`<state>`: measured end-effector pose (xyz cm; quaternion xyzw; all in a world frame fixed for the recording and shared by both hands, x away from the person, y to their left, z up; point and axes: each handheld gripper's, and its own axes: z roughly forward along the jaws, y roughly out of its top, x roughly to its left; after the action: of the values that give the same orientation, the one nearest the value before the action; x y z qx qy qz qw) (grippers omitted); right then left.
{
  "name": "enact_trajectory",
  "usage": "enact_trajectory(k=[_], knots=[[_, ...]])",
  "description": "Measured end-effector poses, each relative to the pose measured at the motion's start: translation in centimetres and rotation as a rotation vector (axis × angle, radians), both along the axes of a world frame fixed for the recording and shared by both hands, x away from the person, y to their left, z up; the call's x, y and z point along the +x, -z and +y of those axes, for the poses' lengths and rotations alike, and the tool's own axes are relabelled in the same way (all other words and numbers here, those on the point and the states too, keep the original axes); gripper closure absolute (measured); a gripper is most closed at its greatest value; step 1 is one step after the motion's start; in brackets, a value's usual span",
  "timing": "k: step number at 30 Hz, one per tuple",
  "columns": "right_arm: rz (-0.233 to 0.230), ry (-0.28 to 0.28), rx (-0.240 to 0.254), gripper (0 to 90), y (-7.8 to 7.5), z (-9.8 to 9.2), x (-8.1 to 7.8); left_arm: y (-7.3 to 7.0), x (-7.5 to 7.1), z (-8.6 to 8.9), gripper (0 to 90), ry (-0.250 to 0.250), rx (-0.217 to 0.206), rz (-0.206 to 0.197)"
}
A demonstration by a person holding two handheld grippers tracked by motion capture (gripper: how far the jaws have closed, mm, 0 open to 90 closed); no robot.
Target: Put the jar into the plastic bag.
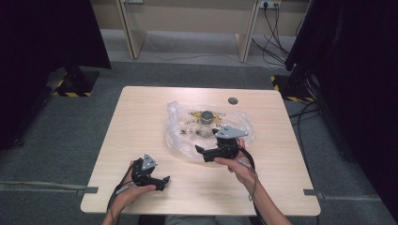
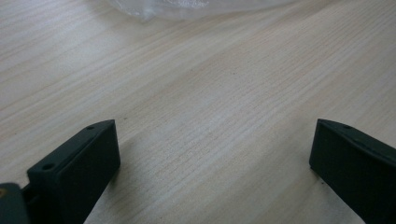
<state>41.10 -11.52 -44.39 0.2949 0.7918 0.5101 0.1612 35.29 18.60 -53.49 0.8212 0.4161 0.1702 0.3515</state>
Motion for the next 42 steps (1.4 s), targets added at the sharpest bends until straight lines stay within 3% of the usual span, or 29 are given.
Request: enact_trajectory(k=[18,42], knots=[[-0.011,-0.044,0.002,5.9,-0.1,-0.2,-2.5,0.0,0.0,0.0,1.2,0.000,0.001,-0.001],[0.012,-0.076,-0.041,5.9,1.5,-0.7,-4.6,0.0,0.0,0.0,1.3,-0.001,0.001,-0.002]])
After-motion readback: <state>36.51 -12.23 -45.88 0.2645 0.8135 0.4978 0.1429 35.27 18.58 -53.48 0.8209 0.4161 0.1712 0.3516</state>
